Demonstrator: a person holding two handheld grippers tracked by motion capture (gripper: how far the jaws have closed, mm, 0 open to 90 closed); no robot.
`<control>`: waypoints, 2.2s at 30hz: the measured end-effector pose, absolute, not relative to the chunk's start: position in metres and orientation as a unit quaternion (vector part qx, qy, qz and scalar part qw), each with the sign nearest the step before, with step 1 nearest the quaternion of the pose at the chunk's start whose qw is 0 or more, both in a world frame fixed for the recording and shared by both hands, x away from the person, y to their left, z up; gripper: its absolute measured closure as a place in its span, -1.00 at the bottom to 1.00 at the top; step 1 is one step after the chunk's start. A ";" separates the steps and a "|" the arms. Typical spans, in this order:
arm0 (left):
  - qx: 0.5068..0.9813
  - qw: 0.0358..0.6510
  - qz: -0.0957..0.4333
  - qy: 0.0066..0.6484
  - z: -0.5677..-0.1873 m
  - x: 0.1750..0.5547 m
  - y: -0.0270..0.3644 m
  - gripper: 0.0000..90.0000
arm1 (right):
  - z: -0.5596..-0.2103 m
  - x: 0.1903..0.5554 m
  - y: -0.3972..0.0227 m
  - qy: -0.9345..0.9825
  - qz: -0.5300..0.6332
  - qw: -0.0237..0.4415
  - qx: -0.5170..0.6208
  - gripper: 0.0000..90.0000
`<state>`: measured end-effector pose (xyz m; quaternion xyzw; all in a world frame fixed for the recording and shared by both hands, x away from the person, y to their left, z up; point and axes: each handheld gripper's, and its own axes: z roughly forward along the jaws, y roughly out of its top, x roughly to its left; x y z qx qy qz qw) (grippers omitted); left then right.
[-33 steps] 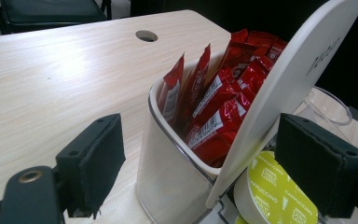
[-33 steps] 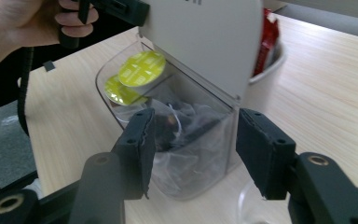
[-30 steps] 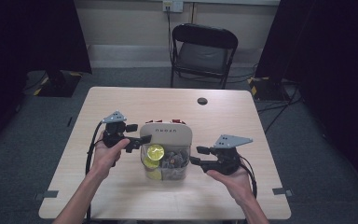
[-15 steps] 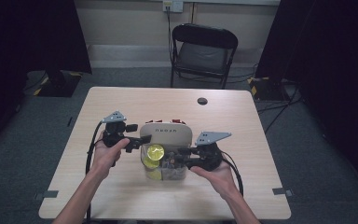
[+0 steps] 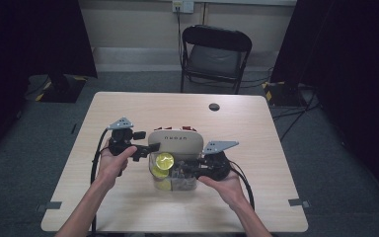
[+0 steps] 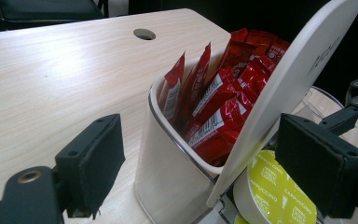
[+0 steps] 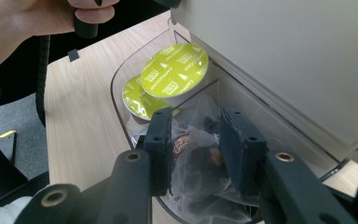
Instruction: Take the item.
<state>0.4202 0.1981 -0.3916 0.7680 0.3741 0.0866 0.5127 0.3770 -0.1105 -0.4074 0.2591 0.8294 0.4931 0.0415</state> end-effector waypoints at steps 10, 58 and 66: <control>0.769 0.512 0.087 0.374 -0.392 0.420 0.198 -0.66 | -0.412 0.379 -0.108 0.835 0.483 0.042 0.261 0.48; 0.769 0.511 0.086 0.375 -0.392 0.420 0.198 -0.66 | -0.402 0.373 -0.107 0.826 0.503 0.026 0.253 1.00; 0.769 0.512 0.084 0.375 -0.392 0.420 0.198 -0.66 | -0.398 0.372 -0.107 0.822 0.511 0.023 0.252 1.00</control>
